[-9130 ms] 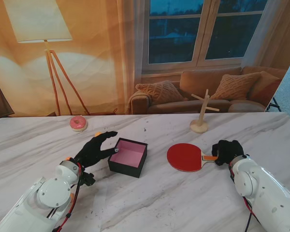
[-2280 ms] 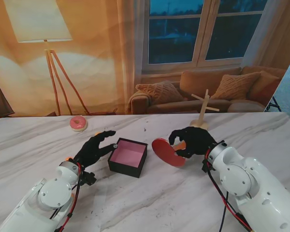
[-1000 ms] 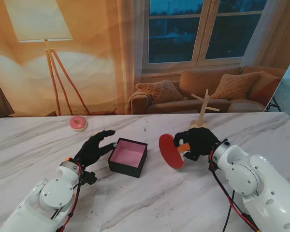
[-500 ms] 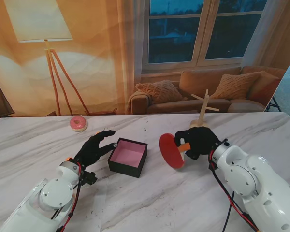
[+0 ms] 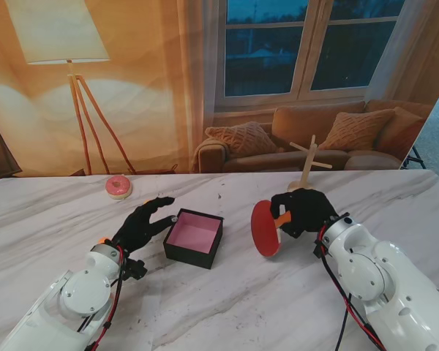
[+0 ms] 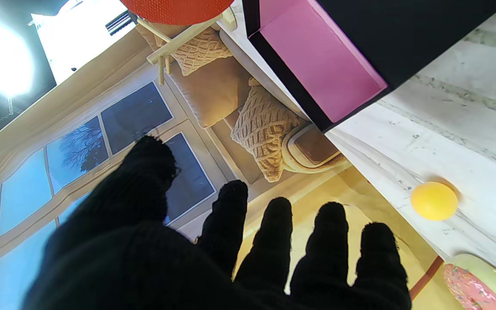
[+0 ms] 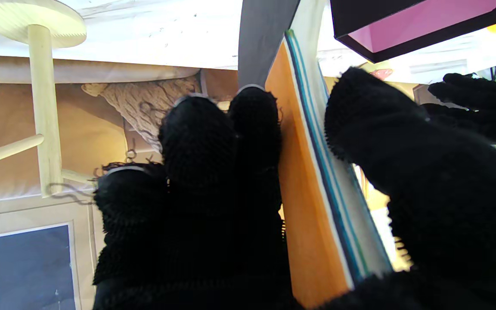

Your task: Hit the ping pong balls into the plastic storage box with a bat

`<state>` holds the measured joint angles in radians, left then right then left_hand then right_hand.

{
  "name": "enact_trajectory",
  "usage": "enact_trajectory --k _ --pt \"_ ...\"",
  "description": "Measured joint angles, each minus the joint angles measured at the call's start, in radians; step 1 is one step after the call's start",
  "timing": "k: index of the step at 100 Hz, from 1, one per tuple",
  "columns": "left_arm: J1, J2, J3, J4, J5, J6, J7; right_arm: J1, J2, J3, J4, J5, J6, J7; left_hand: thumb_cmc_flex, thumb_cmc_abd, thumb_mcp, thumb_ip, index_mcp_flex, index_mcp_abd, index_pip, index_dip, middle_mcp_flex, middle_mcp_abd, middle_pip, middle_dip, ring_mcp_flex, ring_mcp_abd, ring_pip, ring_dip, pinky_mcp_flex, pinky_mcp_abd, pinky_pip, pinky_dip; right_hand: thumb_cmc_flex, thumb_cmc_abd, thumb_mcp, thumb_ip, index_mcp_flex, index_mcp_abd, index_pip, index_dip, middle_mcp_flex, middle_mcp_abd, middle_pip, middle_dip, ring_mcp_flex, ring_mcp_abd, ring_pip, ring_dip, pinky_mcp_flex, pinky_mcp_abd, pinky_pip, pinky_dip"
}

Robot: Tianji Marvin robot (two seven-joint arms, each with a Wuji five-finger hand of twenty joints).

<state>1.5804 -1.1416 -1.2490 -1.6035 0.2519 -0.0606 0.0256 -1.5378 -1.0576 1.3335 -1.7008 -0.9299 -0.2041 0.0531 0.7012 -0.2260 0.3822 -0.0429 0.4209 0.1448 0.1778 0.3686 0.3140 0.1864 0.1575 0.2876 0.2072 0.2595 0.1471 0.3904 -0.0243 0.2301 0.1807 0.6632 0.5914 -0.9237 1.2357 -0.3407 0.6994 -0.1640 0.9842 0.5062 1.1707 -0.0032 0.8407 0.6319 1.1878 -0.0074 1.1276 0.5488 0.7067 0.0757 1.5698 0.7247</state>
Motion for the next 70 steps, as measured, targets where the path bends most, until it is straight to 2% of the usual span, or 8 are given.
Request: enact_trajectory --k 19,43,48,55,65,70 --pt "-0.001 0.000 0.001 0.000 -0.004 0.003 -0.002 -0.007 -0.002 0.013 -0.008 -0.008 0.002 -0.021 0.000 0.000 0.000 0.000 0.000 0.000 0.000 0.000 0.000 0.000 0.000 0.000 0.000 0.000 0.000 0.000 0.000 0.000 0.000 0.000 -0.010 -0.016 0.000 0.000 0.077 0.001 0.000 -0.030 0.050 0.020 -0.002 -0.013 0.051 0.018 0.016 0.000 0.047 0.016 0.026 -0.009" --pt "0.000 0.000 0.000 0.000 -0.003 0.003 0.001 -0.009 -0.001 0.021 -0.031 -0.006 0.015 0.003 0.000 0.000 0.000 0.000 0.001 0.000 0.000 0.000 0.000 0.000 0.000 0.000 0.000 0.000 0.000 0.000 0.000 0.000 0.000 0.000 -0.035 -0.015 0.000 0.000 0.080 0.008 0.037 -0.031 0.050 0.020 0.043 0.018 0.051 0.019 0.085 0.021 0.055 0.019 0.058 -0.015" --pt "0.000 0.000 0.000 0.000 -0.003 0.003 0.001 -0.005 0.000 0.013 -0.030 -0.006 0.017 0.003 0.000 0.000 0.000 0.000 0.032 0.000 0.003 0.000 0.000 0.000 0.000 0.000 0.000 0.000 0.000 0.000 0.000 0.000 0.000 0.001 -0.035 -0.015 0.000 0.000 0.080 0.014 0.037 -0.031 0.050 0.020 0.051 0.020 0.051 0.019 0.096 0.025 0.055 0.019 0.061 -0.016" --pt "0.000 0.000 0.000 0.000 -0.003 0.003 0.001 0.003 0.001 -0.002 -0.026 -0.004 0.023 0.000 0.000 0.000 0.000 0.000 0.032 0.000 0.002 0.000 0.000 0.000 0.000 0.000 0.000 0.000 0.000 0.000 0.000 0.000 0.000 0.001 -0.046 -0.015 0.000 0.000 0.080 0.015 0.037 -0.035 0.050 0.014 0.070 0.032 0.051 0.016 0.117 0.027 0.055 0.018 0.065 -0.016" --pt "0.000 0.000 0.000 0.000 -0.003 0.003 0.001 0.013 0.001 -0.018 -0.019 0.018 0.037 -0.004 0.000 0.000 0.000 0.000 0.032 0.000 0.002 0.000 0.000 0.000 0.000 0.000 0.000 0.000 0.000 0.000 0.000 0.000 0.000 0.001 -0.059 -0.015 0.002 0.000 0.079 0.056 0.022 -0.043 0.049 0.009 0.100 0.044 0.051 0.012 0.145 0.038 0.054 0.011 0.072 -0.016" --pt "0.000 0.000 0.000 0.000 -0.003 0.003 0.000 0.017 0.000 -0.023 -0.016 0.029 0.042 -0.004 0.000 0.000 0.000 0.000 0.032 0.000 0.002 0.000 0.000 0.000 0.000 0.000 0.000 0.000 0.000 0.000 0.000 0.001 0.000 0.001 -0.080 -0.005 0.002 0.000 0.080 0.088 -0.015 -0.024 0.039 -0.011 0.120 0.054 0.051 -0.005 0.154 0.038 0.053 0.005 0.073 -0.016"
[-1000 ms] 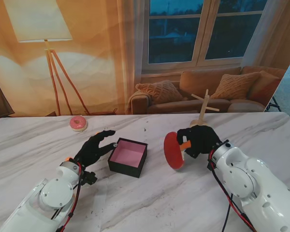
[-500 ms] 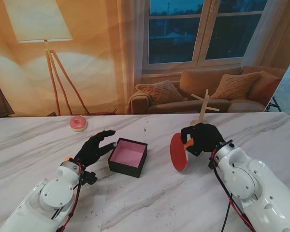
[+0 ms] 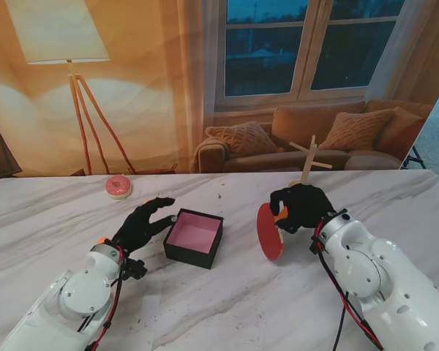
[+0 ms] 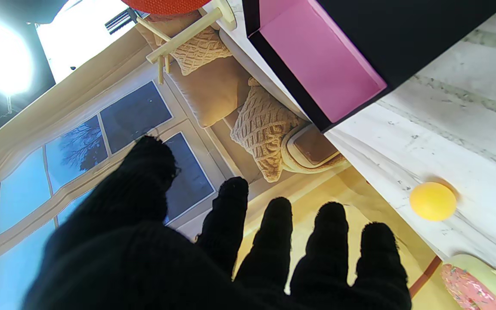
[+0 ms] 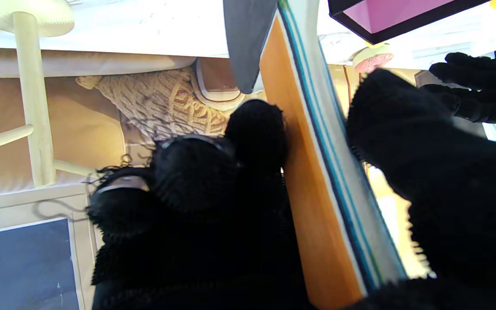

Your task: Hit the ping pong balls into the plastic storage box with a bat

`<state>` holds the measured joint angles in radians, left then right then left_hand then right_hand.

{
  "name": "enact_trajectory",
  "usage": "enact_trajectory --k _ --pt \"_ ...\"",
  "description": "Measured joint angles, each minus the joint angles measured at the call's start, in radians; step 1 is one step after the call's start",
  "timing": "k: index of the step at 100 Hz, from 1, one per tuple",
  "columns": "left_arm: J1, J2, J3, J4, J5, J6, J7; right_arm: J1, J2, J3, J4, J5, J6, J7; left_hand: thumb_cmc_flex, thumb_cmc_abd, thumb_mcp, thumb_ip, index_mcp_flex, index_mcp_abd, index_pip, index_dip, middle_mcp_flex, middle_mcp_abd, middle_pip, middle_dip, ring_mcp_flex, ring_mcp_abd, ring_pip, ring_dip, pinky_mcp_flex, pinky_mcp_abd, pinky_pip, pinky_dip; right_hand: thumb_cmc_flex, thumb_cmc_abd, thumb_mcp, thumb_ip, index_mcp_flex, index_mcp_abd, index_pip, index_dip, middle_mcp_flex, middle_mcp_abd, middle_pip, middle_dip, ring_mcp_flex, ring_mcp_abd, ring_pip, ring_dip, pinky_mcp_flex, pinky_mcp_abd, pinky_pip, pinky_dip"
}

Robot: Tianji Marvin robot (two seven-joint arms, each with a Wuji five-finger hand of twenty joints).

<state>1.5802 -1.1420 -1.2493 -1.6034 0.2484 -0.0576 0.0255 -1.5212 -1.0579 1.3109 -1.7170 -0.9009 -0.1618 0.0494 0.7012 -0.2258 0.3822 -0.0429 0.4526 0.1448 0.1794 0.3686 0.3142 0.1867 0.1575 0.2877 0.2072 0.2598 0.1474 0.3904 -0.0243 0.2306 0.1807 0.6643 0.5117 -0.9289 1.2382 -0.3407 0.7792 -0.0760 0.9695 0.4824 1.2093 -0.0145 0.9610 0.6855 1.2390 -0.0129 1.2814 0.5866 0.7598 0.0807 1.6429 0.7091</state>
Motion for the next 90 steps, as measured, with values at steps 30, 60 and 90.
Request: enact_trajectory --k 30,60,90 --pt "0.000 0.000 0.001 0.000 0.000 0.002 0.000 0.003 -0.009 -0.015 0.004 0.044 0.038 -0.012 0.000 0.000 0.000 0.000 0.000 0.000 0.000 0.000 0.000 0.000 0.000 0.000 0.000 0.000 0.000 0.000 0.000 0.000 0.000 0.000 -0.013 0.006 0.000 0.000 -0.051 0.024 -0.111 0.121 -0.039 -0.020 0.023 0.021 -0.025 -0.015 0.001 0.000 -0.046 -0.009 0.007 0.000" --pt "-0.001 0.000 0.001 0.000 -0.001 0.005 -0.002 -0.005 -0.012 -0.010 -0.004 0.062 0.041 -0.010 0.013 0.005 -0.017 0.000 0.000 0.000 0.000 0.000 0.000 0.000 0.000 0.000 0.000 0.000 0.000 0.000 0.000 0.000 0.000 0.001 -0.011 -0.005 0.000 0.001 -0.076 0.044 -0.122 0.171 -0.072 -0.023 0.034 0.033 -0.032 -0.030 0.003 0.007 -0.053 -0.011 0.007 0.000" --pt "-0.001 0.000 0.001 0.000 -0.003 0.008 -0.003 -0.017 -0.022 -0.019 -0.012 0.198 0.082 -0.019 0.024 0.015 -0.017 0.000 0.000 0.000 0.000 0.000 0.000 0.000 0.000 0.000 0.000 0.001 0.000 0.000 0.000 0.000 0.000 0.010 0.015 -0.010 0.000 -0.006 -0.115 0.062 -0.080 0.177 -0.115 -0.015 0.050 0.058 -0.031 -0.043 0.016 0.010 -0.034 -0.018 0.007 0.000"
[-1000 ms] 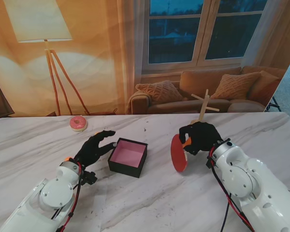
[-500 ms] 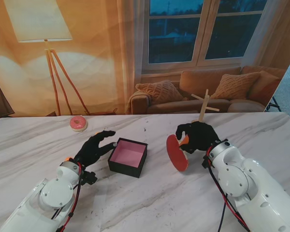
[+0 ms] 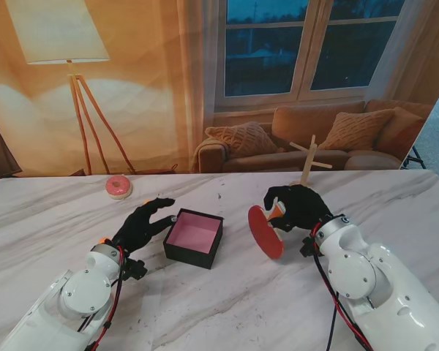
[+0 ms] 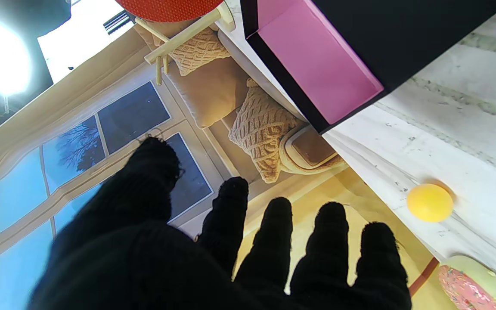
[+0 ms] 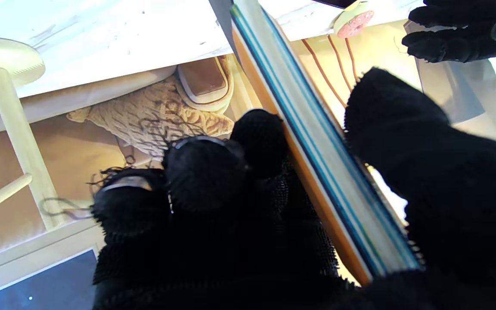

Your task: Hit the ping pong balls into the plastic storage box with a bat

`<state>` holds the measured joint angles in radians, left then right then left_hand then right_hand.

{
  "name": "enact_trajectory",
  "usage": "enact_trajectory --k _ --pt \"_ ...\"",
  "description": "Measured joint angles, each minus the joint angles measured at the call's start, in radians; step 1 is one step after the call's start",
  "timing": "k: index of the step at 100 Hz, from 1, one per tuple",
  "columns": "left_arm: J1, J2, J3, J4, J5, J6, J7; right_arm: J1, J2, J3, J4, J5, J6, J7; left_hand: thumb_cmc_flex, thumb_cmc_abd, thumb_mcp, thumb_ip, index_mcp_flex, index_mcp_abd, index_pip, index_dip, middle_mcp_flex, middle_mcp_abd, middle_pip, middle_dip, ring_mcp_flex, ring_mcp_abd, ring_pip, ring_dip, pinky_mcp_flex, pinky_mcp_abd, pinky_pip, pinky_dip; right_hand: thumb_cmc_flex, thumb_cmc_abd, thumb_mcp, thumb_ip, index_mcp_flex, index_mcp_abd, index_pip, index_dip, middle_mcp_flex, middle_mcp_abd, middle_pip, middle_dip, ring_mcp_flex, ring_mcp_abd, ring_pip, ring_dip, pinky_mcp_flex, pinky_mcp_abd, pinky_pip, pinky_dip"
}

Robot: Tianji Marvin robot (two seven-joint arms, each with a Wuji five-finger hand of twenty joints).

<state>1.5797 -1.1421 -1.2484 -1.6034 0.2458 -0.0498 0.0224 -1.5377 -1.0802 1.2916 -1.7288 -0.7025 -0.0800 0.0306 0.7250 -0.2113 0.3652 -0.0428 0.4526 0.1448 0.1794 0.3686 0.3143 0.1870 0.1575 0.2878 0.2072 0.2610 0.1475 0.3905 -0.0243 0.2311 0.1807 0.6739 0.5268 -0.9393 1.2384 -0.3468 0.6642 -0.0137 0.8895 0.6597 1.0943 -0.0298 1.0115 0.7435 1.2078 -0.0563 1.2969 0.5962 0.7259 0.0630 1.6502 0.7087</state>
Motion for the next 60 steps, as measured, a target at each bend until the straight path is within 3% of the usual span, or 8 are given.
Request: enact_trajectory --k 19,29,43,60 --pt "0.000 0.000 0.000 0.000 -0.004 0.000 -0.001 0.005 -0.007 -0.015 0.019 0.003 -0.003 -0.020 0.000 0.000 0.000 0.000 0.000 0.000 0.000 0.000 0.000 0.000 0.000 0.000 0.000 0.000 0.000 0.000 0.000 0.000 0.000 0.000 0.001 0.034 0.000 0.000 -0.010 -0.017 0.059 -0.038 -0.021 -0.002 0.000 -0.003 0.001 -0.020 0.000 -0.010 0.010 -0.002 0.000 -0.009" --pt "0.000 0.000 0.001 0.000 -0.006 0.001 -0.001 0.008 -0.009 -0.024 0.028 0.028 0.001 -0.020 0.000 0.000 0.000 0.000 0.000 0.000 0.008 0.000 0.000 0.000 0.000 0.000 0.000 0.000 0.000 0.000 0.000 0.000 0.000 0.000 0.001 0.057 0.000 0.000 -0.009 -0.092 0.109 -0.058 -0.023 0.004 -0.009 -0.003 0.001 -0.020 0.000 -0.010 0.010 -0.002 0.000 -0.011" --pt "0.000 0.000 0.001 0.000 -0.007 0.002 0.001 0.013 -0.010 -0.030 0.040 0.016 0.002 -0.018 0.000 0.001 0.000 0.000 0.000 0.000 0.008 0.000 0.023 0.010 -0.003 0.000 0.000 0.000 0.000 0.000 0.000 0.000 0.000 0.000 0.011 0.085 0.000 0.005 -0.018 -0.198 0.134 -0.069 -0.074 0.027 -0.010 0.057 0.001 -0.030 0.009 -0.008 -0.007 -0.002 -0.003 -0.012" --pt "0.000 -0.001 0.001 0.000 -0.010 0.004 0.003 0.020 -0.009 -0.037 0.048 0.013 0.004 -0.013 0.001 0.001 -0.010 0.000 0.011 0.000 0.010 0.000 0.039 0.011 -0.001 0.002 0.000 0.001 0.000 0.000 0.000 0.001 0.000 0.000 0.010 0.109 -0.003 0.007 0.001 -0.252 0.133 -0.081 -0.155 0.057 -0.036 0.097 -0.038 -0.043 0.021 0.003 -0.051 -0.002 -0.009 -0.012"
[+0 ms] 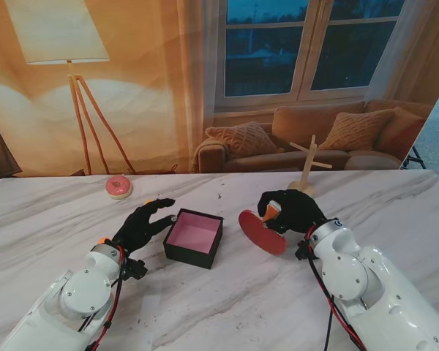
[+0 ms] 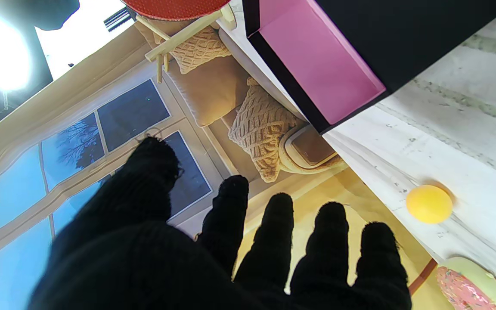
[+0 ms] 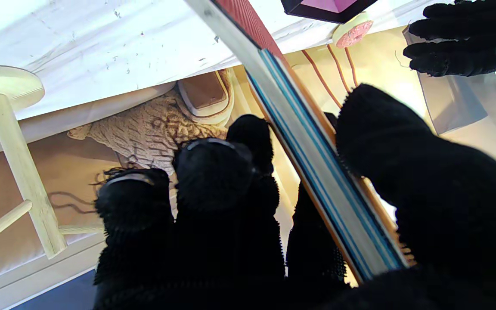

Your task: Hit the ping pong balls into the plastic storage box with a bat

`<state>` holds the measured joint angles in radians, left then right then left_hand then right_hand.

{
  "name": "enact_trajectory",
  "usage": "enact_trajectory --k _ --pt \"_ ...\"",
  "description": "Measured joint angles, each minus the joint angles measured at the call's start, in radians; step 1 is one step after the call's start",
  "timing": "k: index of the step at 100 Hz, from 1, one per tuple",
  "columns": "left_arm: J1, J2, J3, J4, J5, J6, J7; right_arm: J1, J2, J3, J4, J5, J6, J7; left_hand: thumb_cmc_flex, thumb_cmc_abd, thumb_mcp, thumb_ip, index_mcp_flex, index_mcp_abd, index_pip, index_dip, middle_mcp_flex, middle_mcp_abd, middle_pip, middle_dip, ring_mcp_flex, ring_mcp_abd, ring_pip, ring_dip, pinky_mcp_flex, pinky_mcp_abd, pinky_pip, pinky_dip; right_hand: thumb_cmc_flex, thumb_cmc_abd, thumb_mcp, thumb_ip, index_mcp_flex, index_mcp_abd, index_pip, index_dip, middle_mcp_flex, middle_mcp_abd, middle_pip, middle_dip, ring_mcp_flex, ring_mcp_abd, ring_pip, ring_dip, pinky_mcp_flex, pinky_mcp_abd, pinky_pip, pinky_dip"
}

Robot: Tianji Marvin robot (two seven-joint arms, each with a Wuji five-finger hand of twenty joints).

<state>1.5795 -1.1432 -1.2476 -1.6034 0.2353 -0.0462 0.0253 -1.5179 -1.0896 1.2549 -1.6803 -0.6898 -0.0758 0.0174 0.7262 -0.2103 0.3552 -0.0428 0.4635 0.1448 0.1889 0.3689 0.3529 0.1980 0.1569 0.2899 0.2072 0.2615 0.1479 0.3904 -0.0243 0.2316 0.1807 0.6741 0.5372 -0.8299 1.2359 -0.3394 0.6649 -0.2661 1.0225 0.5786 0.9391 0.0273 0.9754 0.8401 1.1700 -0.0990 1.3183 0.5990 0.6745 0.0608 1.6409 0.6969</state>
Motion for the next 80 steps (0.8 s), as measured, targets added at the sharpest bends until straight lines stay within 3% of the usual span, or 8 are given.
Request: enact_trajectory --k 47,64,80 --pt "0.000 -0.002 0.001 0.000 -0.005 0.006 0.002 0.026 0.001 -0.017 0.019 -0.016 0.031 0.020 0.000 0.012 0.000 0.000 0.000 0.000 0.000 0.000 0.000 0.000 0.000 0.000 0.000 0.000 0.001 0.000 0.000 0.000 0.000 0.000 -0.001 0.076 -0.040 0.001 0.013 -0.057 -0.014 0.001 -0.238 0.037 -0.100 -0.025 -0.173 -0.004 -0.040 0.023 -0.167 0.000 -0.108 0.022" --pt "0.000 -0.002 0.001 0.000 -0.006 0.006 0.001 0.039 0.004 -0.022 0.029 -0.019 0.042 0.045 0.000 0.012 0.000 0.000 0.000 0.000 0.000 0.000 0.000 0.000 0.000 0.000 0.000 0.000 0.001 0.000 0.000 0.000 0.000 0.000 -0.002 0.087 -0.040 -0.004 0.012 -0.059 -0.045 -0.035 -0.285 0.037 -0.133 -0.105 -0.270 0.012 -0.168 0.024 -0.255 0.000 -0.205 0.044" --pt "-0.001 -0.002 0.002 0.000 -0.006 0.006 0.001 0.050 0.010 -0.025 0.041 -0.036 0.045 0.069 0.000 0.012 0.000 0.000 0.024 0.000 0.002 0.000 0.000 0.001 0.000 0.000 0.000 0.000 0.001 0.000 0.000 0.000 0.000 0.000 -0.005 0.099 -0.040 -0.006 0.007 -0.059 -0.082 -0.055 -0.340 0.034 -0.151 -0.117 -0.347 0.014 -0.264 0.012 -0.326 -0.001 -0.276 0.044"
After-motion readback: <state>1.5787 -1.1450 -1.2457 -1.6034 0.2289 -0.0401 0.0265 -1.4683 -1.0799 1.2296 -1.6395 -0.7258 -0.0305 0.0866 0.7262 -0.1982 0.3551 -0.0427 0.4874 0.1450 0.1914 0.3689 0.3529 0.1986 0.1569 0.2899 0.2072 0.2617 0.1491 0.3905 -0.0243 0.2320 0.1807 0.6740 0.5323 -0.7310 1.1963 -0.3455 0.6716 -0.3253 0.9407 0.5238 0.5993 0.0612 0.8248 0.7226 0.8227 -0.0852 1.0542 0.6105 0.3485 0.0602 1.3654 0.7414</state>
